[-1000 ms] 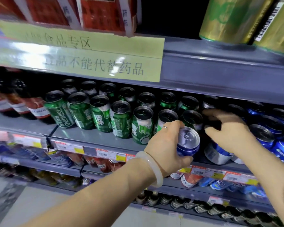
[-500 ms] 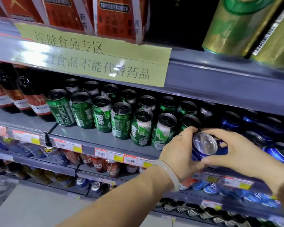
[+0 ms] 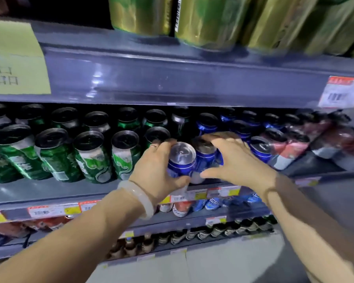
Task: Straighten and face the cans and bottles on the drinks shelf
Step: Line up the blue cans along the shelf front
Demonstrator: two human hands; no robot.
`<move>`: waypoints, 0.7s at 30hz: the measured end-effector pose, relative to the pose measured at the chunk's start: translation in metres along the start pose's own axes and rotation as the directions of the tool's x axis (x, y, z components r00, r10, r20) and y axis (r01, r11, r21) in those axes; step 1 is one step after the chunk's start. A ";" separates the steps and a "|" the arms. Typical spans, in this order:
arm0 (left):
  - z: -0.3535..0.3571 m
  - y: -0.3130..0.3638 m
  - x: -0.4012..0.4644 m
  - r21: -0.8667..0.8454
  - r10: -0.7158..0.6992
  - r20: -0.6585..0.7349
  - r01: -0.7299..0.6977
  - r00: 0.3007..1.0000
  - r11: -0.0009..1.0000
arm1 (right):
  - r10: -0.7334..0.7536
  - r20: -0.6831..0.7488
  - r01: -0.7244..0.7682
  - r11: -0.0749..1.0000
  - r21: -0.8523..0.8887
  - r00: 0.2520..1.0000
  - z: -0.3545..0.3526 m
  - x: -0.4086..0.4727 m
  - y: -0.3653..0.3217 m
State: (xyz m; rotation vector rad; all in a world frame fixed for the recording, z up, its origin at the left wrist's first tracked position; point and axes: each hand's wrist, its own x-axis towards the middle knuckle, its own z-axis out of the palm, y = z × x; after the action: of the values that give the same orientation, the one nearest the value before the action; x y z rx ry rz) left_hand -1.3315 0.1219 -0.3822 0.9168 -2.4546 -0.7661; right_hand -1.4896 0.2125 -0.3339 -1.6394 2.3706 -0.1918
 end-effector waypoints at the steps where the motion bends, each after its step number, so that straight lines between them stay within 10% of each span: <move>1: 0.000 0.000 0.001 0.003 -0.005 -0.006 0.005 1.000 1.000 | 0.002 -0.013 -0.002 0.999 -0.037 1.000 0.005 0.005 0.000; 21: -0.007 0.017 0.013 0.276 0.089 -0.049 -0.072 0.995 0.958 | 0.017 -0.088 -0.027 0.993 -0.111 0.996 0.015 0.022 0.013</move>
State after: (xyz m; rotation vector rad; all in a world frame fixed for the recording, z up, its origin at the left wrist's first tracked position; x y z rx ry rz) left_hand -1.3448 0.1206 -0.3641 0.9137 -2.5672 -0.3688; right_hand -1.5047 0.1975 -0.3544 -1.6859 2.5054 -0.1309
